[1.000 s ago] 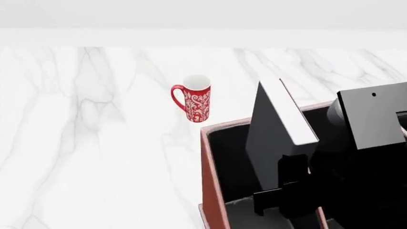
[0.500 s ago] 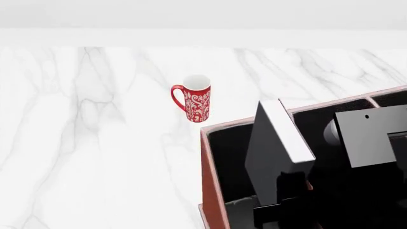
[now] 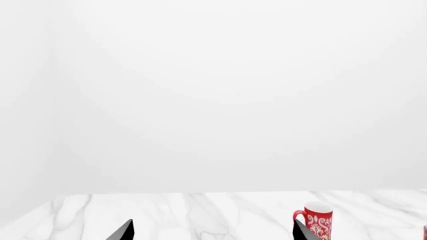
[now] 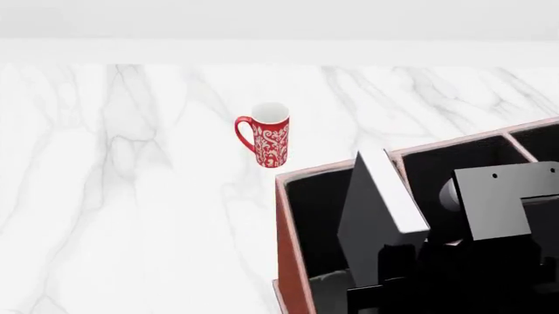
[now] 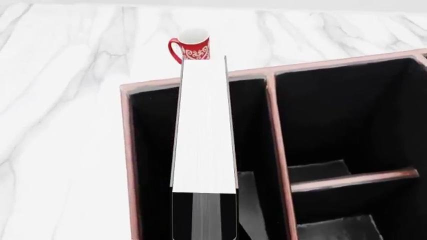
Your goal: Pick up the book and place it in the left compartment of the caddy.
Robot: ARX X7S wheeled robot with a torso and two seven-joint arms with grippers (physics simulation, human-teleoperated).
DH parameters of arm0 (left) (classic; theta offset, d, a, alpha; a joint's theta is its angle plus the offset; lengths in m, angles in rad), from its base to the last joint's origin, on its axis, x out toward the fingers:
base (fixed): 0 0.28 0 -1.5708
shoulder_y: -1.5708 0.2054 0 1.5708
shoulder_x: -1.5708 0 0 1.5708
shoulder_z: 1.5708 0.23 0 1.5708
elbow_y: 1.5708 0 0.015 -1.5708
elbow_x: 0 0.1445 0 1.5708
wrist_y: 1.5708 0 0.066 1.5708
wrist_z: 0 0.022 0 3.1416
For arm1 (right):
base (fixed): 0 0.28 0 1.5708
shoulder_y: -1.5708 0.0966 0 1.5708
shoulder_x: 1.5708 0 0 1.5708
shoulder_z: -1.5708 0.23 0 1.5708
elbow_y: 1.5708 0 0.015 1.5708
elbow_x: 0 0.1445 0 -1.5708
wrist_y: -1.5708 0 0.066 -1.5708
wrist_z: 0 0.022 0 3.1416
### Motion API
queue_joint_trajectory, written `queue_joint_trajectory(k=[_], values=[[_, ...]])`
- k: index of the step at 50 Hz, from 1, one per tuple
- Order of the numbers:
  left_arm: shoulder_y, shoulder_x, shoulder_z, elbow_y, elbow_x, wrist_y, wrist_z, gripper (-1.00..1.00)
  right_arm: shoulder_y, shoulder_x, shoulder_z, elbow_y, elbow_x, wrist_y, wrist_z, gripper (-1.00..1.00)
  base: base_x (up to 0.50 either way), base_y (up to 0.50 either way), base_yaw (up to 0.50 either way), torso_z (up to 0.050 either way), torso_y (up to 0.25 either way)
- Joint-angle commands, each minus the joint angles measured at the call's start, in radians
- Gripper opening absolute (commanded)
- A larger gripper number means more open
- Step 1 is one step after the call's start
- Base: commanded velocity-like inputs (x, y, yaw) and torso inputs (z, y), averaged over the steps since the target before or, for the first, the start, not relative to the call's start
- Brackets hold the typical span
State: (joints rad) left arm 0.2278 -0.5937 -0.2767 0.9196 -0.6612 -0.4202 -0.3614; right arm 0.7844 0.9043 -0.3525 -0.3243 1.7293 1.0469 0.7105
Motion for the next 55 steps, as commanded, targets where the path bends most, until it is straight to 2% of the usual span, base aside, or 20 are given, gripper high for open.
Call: queue_joint_trajectory(k=[1, 55], values=[[0.010, 0.003, 0.007, -0.006, 0.013, 0.015, 0.006, 1.00, 0.010, -0.023, 0.010, 0.015, -0.100, -0.016, -0.046, -1.00, 0.00, 0.00, 0.00, 0.000, 0.000], [0.026, -0.012, -0.003, -0.002, 0.000, 0.035, -0.006, 1.00, -0.072, -0.097, -0.112, 0.064, -0.389, -0.100, -0.157, -1.00, 0.00, 0.00, 0.00, 0.000, 0.002]])
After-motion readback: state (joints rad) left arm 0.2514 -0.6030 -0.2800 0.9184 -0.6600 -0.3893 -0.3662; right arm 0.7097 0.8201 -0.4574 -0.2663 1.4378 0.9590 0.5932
